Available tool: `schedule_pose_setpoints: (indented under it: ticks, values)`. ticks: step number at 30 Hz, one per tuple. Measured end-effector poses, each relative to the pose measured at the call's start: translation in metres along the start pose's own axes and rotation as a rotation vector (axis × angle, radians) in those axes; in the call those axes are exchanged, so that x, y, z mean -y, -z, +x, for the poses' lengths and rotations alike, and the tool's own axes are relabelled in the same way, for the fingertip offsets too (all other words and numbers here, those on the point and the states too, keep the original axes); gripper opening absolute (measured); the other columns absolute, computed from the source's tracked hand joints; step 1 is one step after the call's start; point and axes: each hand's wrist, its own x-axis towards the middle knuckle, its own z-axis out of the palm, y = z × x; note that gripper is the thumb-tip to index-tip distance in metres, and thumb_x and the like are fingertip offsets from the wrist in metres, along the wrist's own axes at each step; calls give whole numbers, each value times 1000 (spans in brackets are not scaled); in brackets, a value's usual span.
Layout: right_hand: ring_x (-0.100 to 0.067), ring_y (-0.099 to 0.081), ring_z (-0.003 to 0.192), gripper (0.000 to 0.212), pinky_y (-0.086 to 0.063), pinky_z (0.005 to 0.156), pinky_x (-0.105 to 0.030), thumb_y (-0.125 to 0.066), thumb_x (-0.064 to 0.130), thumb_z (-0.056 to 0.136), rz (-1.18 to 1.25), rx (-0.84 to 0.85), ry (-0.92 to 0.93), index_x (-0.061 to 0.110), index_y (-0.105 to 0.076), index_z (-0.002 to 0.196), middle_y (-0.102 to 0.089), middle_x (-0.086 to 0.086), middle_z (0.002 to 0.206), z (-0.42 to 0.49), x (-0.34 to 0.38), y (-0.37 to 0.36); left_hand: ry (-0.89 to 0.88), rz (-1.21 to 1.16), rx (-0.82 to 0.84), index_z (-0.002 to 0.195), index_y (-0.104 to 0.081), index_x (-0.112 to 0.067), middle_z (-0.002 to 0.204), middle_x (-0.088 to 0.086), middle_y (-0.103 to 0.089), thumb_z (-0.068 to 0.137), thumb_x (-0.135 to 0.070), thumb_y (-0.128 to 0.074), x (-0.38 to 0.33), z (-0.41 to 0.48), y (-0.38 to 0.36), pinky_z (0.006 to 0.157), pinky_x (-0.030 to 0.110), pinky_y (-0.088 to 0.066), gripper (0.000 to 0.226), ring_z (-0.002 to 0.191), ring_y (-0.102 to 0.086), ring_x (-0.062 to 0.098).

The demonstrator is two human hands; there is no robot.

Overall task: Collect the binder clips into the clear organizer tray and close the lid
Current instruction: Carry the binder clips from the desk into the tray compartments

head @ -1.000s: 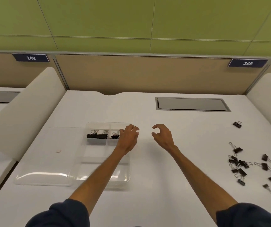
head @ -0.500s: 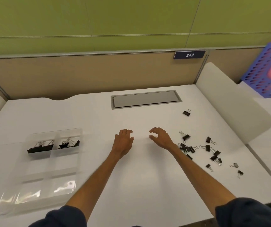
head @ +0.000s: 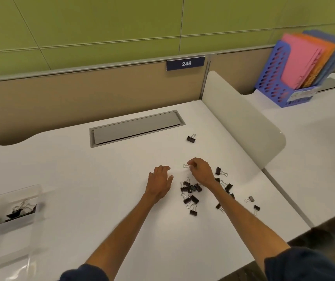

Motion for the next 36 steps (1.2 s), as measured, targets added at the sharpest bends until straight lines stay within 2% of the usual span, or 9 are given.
schedule_pose_setpoints:
  ticks: [2,5,11,16,21,25,28,30,36]
  values:
    - [-13,-60,90,21,-45,79,-26,-50,7,91,64,-110,-3,17,-67,98,-66,2,103,3,-5,10,-14,8,5,133,-44,-18,130,2,-49,100,-36,-39,-12,10,-8,92,38,-38,38,120,-44,22]
    - [-12,-58,94,24,-46,84,-30,-48,4,89,94,-202,-45,16,-66,97,-66,3,104,7,-18,22,-21,3,16,130,-47,-19,127,2,-50,100,-38,-39,-30,22,-17,91,39,-38,37,118,-44,22]
    - [-16,-60,98,26,-47,86,-31,-48,-1,88,98,-216,-75,15,-66,97,-67,-1,105,28,-46,34,-12,-3,-28,121,-54,-20,117,1,-54,95,-50,-41,-60,41,-35,85,37,-38,42,109,-50,21]
    - [-13,-60,96,23,-45,82,-26,-49,4,90,84,-178,-59,17,-65,100,-65,2,107,43,-54,34,27,29,16,132,-48,-22,116,3,-54,91,-58,-42,-80,58,-44,85,38,-39,55,108,-48,22]
    - [-15,-53,94,26,-43,83,-30,-58,17,92,3,19,-51,17,-58,118,-54,-5,120,64,-58,28,18,75,15,128,-52,-28,111,5,-56,92,-32,-51,-81,66,-48,78,40,-40,36,104,-49,25]
    - [-27,-53,110,44,-48,89,-41,-61,26,91,-69,120,-34,18,-47,131,-45,-12,128,84,-55,25,33,39,11,123,-58,-23,117,4,-55,82,-3,-46,-68,72,-45,76,38,-35,47,104,-49,24]
    - [-34,-52,113,60,-48,91,-45,-62,29,91,-131,171,-46,22,-34,143,-36,-16,137,102,-43,24,46,13,9,121,-57,-20,123,2,-52,84,2,-43,-55,72,-40,82,38,-34,45,112,-46,23]
    - [-37,-54,110,66,-47,91,-46,-62,30,92,-161,207,-47,24,-27,147,-29,-17,141,114,-35,22,48,4,-3,120,-58,-20,119,1,-53,86,4,-42,-45,70,-37,79,36,-33,44,111,-46,22]
    - [-41,-52,114,68,-45,92,-49,-58,33,94,-288,210,-66,20,-22,150,-31,-19,140,140,-21,8,8,-6,13,124,-56,-24,116,-3,-56,86,9,-47,-22,59,-30,78,34,-31,51,110,-46,19]
